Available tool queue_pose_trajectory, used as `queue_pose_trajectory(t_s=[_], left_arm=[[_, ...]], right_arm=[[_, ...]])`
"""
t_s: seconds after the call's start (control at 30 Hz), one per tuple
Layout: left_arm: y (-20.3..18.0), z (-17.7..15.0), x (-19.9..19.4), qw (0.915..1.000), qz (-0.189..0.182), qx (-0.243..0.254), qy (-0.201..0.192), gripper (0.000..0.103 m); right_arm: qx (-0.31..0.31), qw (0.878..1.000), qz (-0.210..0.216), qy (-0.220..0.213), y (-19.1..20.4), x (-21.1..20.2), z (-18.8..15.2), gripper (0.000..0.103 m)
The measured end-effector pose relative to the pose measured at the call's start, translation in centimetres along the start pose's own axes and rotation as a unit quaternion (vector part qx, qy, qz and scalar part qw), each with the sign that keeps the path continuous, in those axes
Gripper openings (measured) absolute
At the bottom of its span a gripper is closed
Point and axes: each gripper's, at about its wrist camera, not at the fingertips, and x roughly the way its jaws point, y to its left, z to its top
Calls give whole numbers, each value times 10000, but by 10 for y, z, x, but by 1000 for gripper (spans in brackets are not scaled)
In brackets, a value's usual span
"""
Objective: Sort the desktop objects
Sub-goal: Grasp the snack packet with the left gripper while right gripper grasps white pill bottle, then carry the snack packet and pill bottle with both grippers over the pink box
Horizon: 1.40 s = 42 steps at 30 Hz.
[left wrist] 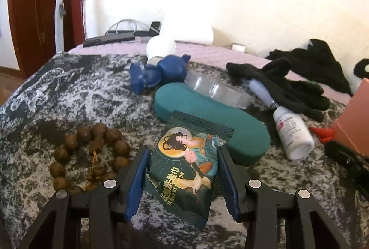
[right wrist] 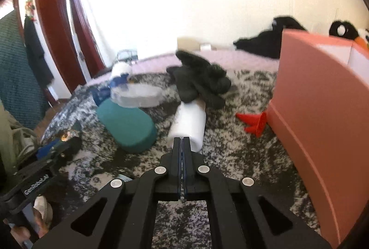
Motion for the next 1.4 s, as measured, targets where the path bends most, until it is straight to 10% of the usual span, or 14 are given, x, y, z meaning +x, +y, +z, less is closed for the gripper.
queue_pose_trajectory(t_s=[0.23, 0.27, 0.37, 0.4, 0.57, 0.83, 0.87, 0.93, 1.4], left_arm=[[8, 3, -2, 9998, -45, -154, -92, 50], [9, 3, -1, 9997, -83, -210, -104, 50], [14, 4, 0, 9994, -95, -304, -109, 50], [15, 4, 1, 9992, -124, -358, -100, 50], [22, 4, 6, 9982, -195, -561, 2, 50], [22, 3, 12, 9978, -223, -621, 91, 50], [21, 2, 13, 9977, -246, -618, 106, 50], [20, 2, 13, 9978, -272, -588, 104, 50], [10, 14, -16, 9987, -281, -382, -177, 50]], right_arm=[[-41, 9996, -154, 238, 1, 16, 2, 5], [-50, 9993, -190, 311, 1, 22, 3, 14], [-159, 9988, -295, 354, 6, 32, 3, 100], [-204, 9987, -392, 236, 9, 31, 2, 102], [-566, 9904, -1207, -375, 22, 19, 15, 103], [133, 9908, -864, 1037, -4, 104, 19, 101], [273, 9919, -818, 932, -9, 104, 21, 97], [496, 9937, -708, 708, -17, 99, 25, 47], [464, 9977, -416, 266, -15, 40, 21, 46]])
